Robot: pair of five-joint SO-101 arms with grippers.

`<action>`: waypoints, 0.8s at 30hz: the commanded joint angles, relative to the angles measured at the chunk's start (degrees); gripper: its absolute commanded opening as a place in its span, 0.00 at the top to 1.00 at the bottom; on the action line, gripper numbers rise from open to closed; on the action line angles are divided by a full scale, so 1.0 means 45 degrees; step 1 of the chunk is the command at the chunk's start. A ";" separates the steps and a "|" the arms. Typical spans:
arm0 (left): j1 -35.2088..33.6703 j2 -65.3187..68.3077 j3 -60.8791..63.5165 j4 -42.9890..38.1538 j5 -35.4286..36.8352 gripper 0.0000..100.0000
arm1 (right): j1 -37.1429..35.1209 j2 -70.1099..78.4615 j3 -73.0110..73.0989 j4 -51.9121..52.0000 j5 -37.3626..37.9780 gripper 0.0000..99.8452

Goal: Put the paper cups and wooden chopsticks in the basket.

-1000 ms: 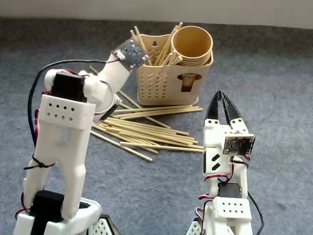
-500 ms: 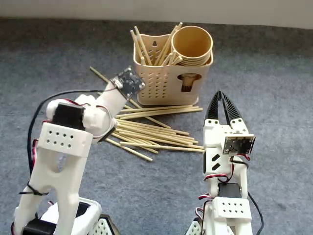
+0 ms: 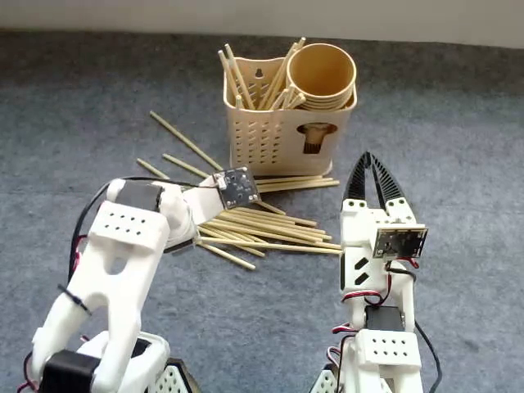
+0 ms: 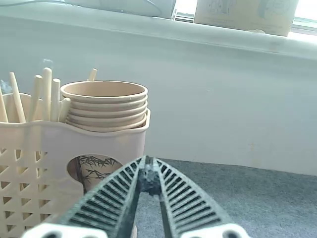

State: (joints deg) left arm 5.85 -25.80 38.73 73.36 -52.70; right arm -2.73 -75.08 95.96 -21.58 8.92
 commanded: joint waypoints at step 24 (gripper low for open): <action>0.0010 0.5773 -0.0186 -0.4278 -0.1602 0.86 | 0.0088 -0.0107 0.1319 -0.0225 0.0020 0.99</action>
State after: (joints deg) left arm 5.85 -1.36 38.73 56.48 -59.65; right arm -2.73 -75.08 95.96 -21.58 8.92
